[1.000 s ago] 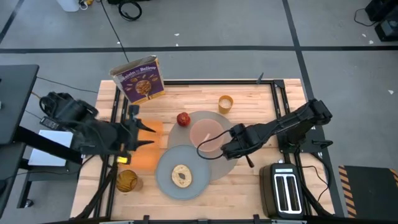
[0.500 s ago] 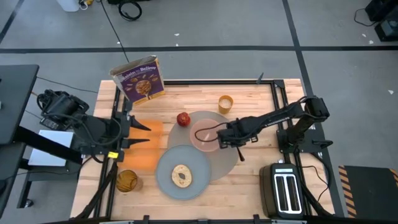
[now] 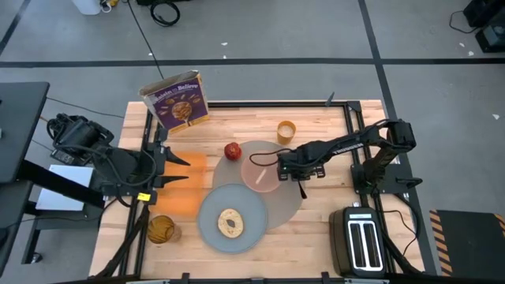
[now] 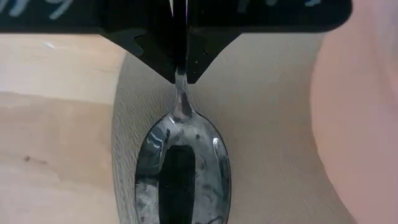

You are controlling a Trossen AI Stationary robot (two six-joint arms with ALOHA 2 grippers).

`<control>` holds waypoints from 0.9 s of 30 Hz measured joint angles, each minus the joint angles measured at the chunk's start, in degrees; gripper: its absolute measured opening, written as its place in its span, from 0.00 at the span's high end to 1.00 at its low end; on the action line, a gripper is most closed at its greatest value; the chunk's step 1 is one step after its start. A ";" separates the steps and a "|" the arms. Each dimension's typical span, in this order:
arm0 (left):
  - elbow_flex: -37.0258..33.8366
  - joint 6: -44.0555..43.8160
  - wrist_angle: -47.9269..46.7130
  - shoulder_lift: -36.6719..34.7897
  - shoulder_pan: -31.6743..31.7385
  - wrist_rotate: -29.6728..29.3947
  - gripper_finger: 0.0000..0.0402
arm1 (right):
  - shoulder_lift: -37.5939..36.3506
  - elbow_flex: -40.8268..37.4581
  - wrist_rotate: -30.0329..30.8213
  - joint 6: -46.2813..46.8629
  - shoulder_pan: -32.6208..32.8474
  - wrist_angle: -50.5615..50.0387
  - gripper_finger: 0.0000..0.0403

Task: Arrange a breakfast setting
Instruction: Put the black spoon on the gray placemat to the right of the pink bowl

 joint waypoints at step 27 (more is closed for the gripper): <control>0.00 -4.48 -0.03 0.00 0.00 -0.03 0.61 | 1.33 -1.57 1.03 2.23 -2.72 3.74 0.88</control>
